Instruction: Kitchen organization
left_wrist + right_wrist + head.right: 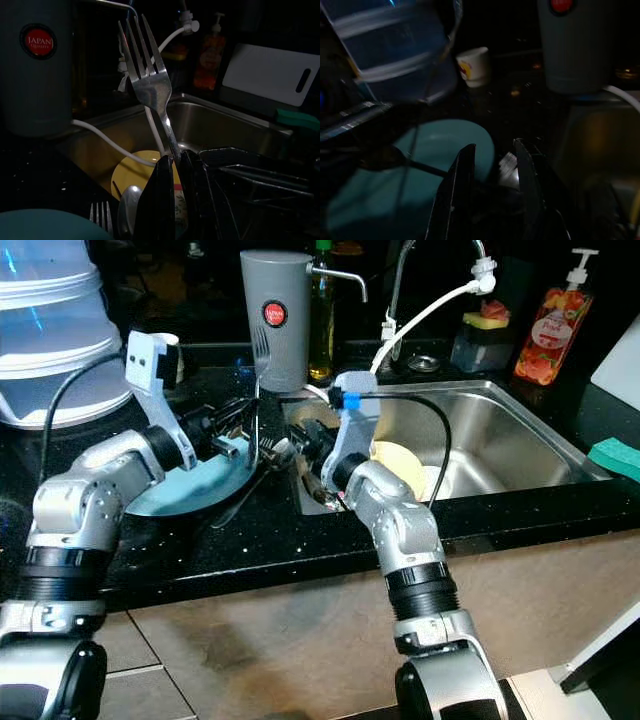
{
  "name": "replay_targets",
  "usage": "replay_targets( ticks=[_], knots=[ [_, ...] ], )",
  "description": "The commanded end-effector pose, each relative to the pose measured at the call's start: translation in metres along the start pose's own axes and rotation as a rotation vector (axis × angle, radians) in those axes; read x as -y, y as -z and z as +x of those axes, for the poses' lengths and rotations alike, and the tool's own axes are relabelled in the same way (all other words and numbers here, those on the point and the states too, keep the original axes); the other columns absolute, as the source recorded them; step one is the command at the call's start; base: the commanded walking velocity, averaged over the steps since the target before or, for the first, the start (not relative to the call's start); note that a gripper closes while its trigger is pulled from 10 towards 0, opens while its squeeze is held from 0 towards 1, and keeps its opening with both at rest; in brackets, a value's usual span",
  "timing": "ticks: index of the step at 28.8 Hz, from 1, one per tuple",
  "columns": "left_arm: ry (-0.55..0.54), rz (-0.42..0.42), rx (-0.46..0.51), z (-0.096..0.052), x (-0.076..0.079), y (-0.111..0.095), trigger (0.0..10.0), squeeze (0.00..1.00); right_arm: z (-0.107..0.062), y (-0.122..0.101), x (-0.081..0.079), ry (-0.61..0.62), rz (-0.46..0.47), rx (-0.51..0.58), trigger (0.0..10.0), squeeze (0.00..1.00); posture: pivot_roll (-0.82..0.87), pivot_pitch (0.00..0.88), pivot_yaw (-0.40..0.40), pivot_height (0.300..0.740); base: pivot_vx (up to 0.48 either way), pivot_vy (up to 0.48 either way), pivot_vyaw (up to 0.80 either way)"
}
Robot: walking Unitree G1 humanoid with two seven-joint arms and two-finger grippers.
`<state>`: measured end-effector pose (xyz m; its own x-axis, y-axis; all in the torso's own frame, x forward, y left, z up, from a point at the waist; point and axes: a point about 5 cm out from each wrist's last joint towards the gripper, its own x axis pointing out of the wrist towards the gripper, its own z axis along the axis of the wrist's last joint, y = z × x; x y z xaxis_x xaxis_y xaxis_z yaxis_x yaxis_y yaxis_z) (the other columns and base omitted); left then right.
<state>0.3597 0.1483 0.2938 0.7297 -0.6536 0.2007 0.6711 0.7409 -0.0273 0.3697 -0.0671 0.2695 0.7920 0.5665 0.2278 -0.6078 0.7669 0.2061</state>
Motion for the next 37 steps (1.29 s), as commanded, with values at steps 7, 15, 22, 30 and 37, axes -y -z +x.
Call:
replay_targets(
  ticks=[7,15,22,30,37],
  knots=[
    [0.002,0.03,-0.025,-0.002,-0.002,0.004,0.0,0.0,0.0,-0.009,-0.002,-0.005,0.046,0.047,10.0,0.0,0.09,0.071,-0.002,0.74,0.0,0.0,0.0],
    [0.044,0.157,-0.091,0.003,0.007,0.011,0.0,0.0,0.001,-0.023,-0.008,-0.04,0.105,0.11,10.0,1.0,0.09,0.071,-0.002,0.74,0.0,0.0,0.0],
    [0.056,0.231,-0.129,0.014,0.015,0.02,0.0,0.0,0.002,-0.035,-0.029,-0.16,0.164,0.155,10.0,0.0,0.09,0.068,0.004,0.74,0.0,0.0,0.0],
    [0.082,0.249,-0.114,0.018,0.021,0.018,0.0,0.0,0.002,-0.025,-0.034,-0.159,0.123,0.09,10.0,0.0,0.09,0.068,0.004,0.74,0.0,0.0,0.0],
    [0.037,0.27,-0.084,0.016,0.017,0.012,0.0,0.0,0.003,-0.03,-0.016,-0.001,0.083,0.13,10.0,0.0,0.09,0.064,0.002,0.74,0.0,0.0,0.0]
  ],
)
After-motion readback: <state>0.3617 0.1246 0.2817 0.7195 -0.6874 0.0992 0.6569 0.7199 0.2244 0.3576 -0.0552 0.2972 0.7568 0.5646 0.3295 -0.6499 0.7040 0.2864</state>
